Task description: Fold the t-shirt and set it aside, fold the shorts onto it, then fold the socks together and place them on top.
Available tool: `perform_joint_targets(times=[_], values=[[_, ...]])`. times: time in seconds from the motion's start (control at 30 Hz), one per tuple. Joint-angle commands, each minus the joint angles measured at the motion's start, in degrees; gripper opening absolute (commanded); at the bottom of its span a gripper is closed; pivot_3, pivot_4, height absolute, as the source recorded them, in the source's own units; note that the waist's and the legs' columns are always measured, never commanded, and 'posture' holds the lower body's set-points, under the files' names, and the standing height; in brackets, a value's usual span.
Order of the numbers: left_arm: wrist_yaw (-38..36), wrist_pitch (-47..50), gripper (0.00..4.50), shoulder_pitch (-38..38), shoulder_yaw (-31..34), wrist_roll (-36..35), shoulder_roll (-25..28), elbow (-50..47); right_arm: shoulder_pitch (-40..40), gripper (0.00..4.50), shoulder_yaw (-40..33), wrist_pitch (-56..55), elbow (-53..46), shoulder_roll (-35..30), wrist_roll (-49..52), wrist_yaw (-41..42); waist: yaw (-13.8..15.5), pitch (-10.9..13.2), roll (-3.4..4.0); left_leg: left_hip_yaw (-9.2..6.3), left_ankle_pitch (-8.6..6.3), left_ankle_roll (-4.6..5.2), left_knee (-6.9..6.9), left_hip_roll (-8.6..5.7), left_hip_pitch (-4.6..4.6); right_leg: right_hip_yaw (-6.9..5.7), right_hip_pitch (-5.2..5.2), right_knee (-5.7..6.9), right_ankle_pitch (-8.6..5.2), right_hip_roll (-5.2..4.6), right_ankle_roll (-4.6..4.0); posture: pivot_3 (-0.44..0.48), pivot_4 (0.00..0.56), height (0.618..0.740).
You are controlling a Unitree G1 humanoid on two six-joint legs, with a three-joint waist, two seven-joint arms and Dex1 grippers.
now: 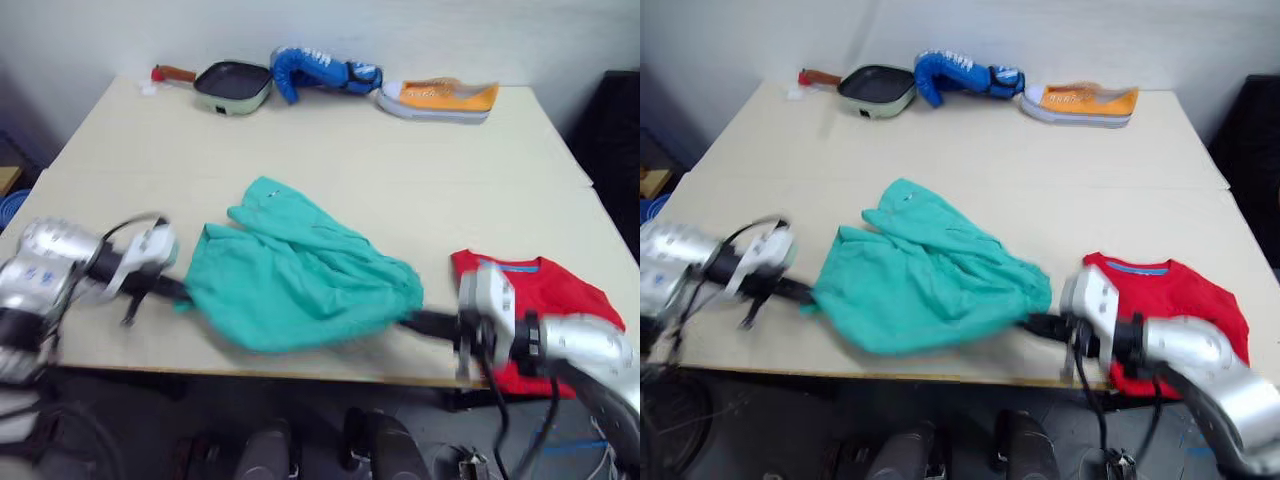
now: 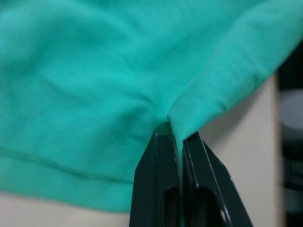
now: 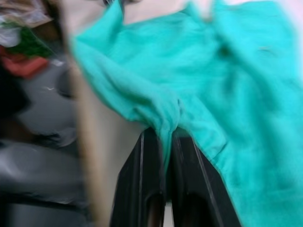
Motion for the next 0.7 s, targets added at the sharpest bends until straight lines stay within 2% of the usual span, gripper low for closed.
perform_joint_targets(times=[0.03,0.07,0.1,0.17,0.2,0.3,0.4,0.53,0.63,0.7], values=[[29.5,-15.87,0.03,-22.86,8.18,4.91,-7.68,18.79,-18.25,0.0,-1.7,-11.79,12.56,-0.82,-13.09,-8.12,0.03,0.35,-0.52,0.01,0.13,-0.09,-0.01,-0.11,-0.23,0.01,-0.28,0.08,0.08,-0.11,0.05,0.0,0.15,0.74],[39.59,-18.1,0.03,-31.1,11.23,4.89,-8.59,23.44,-27.18,0.0,-2.96,-17.66,17.56,-1.92,-17.98,-12.26,-0.3,0.57,-0.82,0.12,0.29,-0.06,0.03,-0.22,-0.53,0.04,-0.64,0.23,0.13,-0.18,0.09,0.0,0.15,0.74],[45.83,-19.54,0.03,-36.84,13.45,4.78,-8.76,26.71,-33.79,0.0,-4.07,-21.78,21.16,-2.64,-20.9,-14.89,-0.65,0.68,-0.98,0.12,0.61,-0.07,0.02,-0.26,-1.29,-0.01,-1.31,0.3,0.44,-0.18,0.15,0.0,0.15,0.74],[50.76,-20.12,0.03,-43.31,16.15,4.53,-8.43,30.74,-41.54,0.0,-5.16,-26.06,25.49,-3.3,-23.1,-16.49,-1.59,0.65,-0.97,0.48,0.78,0.01,-0.14,-0.48,-2.74,0.02,-2.97,0.27,0.69,-0.24,0.29,0.0,0.15,0.74],[50.79,-19.09,0.03,-46.41,18.33,3.34,-7.74,32.15,-44.51,0.0,-5.34,-26.85,25.8,-4.09,-22.85,-15.09,-1.93,0.63,-0.95,0.53,0.78,0.0,-0.26,-0.61,-2.74,-0.14,-3.18,0.3,0.69,-0.32,0.29,0.0,0.15,0.74],[46.96,-17.57,0.03,-50.8,21.85,2.39,-5.87,33.86,-46.38,0.0,-5.68,-25.38,22.88,-5.46,-19.58,-10.13,-2.24,0.57,-0.87,0.5,0.75,0.04,-1.12,-0.79,-1.12,-1.24,-2.48,0.64,0.69,-0.37,0.3,0.0,0.15,0.74],[40.6,-17.89,0.03,-49.46,21.88,3.5,-4.7,33.53,-40.03,0.0,-6.15,-20.65,15.35,-6.62,-14.88,-5.31,-2.32,0.57,-0.87,0.49,0.64,0.24,-1.43,-0.66,-0.36,-1.87,-1.67,0.19,0.68,-0.5,0.31,0.0,0.15,0.74],[22.37,-15.67,0.03,-40.18,21.12,2.69,-3.08,30.8,-21.85,0.0,-8.98,-13.89,1.71,-7.79,-7.21,0.16,-1.89,0.6,-0.84,0.55,0.17,0.32,-1.64,-0.7,-0.57,-1.84,-1.79,-0.03,0.67,-0.23,0.33,0.0,0.15,0.74],[8.8,-14.03,0.03,-27.75,19.73,1.87,-1.45,24.59,-9.39,0.0,-7.68,-12.18,-5.34,-6.18,-6.16,0.44,-1.71,0.64,-0.82,0.57,0.06,0.53,-0.95,-0.77,-1.3,-1.74,-1.72,-0.6,0.64,-0.23,0.44,0.0,0.15,0.74],[2.38,-11.75,0.03,-16.3,18.29,1.44,-0.01,16.74,-2.75,0.0,-5.23,-12.99,-7.91,-4.21,-7.41,-0.07,-1.84,0.67,-0.77,0.6,0.08,0.57,-0.34,-0.73,-1.47,-1.6,-1.48,-0.73,0.75,-0.2,0.61,0.0,0.15,0.74]])
